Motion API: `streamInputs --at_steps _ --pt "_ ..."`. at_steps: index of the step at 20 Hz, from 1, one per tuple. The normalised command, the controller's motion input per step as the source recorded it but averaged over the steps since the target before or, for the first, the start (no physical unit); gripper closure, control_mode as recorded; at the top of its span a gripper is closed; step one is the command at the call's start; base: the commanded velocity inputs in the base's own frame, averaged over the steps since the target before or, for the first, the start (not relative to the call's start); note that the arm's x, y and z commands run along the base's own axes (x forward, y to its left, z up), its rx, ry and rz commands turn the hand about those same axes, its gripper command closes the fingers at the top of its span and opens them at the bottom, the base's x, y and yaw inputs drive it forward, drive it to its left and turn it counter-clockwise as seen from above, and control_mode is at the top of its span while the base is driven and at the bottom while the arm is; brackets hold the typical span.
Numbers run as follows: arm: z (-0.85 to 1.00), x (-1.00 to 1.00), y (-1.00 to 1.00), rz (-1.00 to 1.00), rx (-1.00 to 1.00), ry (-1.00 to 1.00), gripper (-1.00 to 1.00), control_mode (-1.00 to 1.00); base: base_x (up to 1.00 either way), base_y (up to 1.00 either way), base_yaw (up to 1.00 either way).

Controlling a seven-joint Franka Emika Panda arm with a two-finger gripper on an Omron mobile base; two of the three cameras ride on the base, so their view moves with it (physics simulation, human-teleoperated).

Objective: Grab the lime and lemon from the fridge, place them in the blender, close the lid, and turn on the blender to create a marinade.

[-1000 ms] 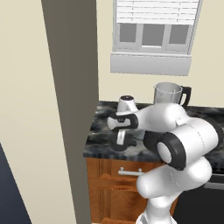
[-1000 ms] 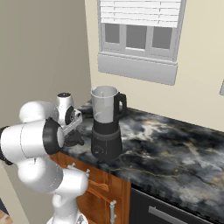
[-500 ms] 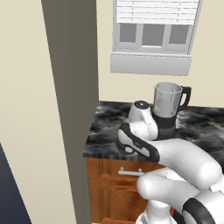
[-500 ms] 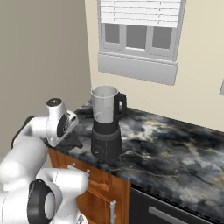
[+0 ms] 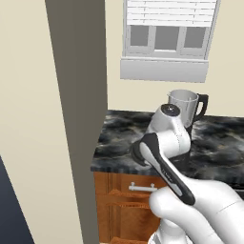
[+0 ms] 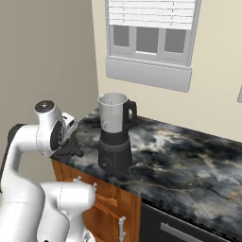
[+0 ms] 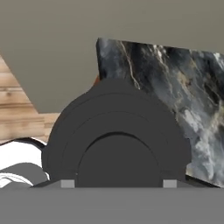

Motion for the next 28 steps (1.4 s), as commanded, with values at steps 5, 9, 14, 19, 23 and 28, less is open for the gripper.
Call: streamInputs --at_steps 5,9,14,19,23,28 --pt "1.0 -0.24 -0.06 0.0 0.0 0.0 1.0 -1.0 0.0 0.0 0.0" --pt "1.0 -0.1 -0.16 0.0 0.0 -0.01 1.0 -1.0 0.0 0.0 0.0" --pt "0.97 -0.15 -0.33 0.0 0.0 0.0 1.0 -1.0 0.0 0.0 0.0" --pt "0.8 -0.16 -0.41 0.0 0.0 0.0 1.0 -1.0 0.0 0.0 0.0" --pt "0.65 0.0 -0.36 0.0 -0.02 0.0 1.0 -1.0 0.0 0.0 0.0" --pt "0.49 0.0 -0.27 0.0 -0.06 0.0 1.0 -1.0 0.0 0.0 0.0"
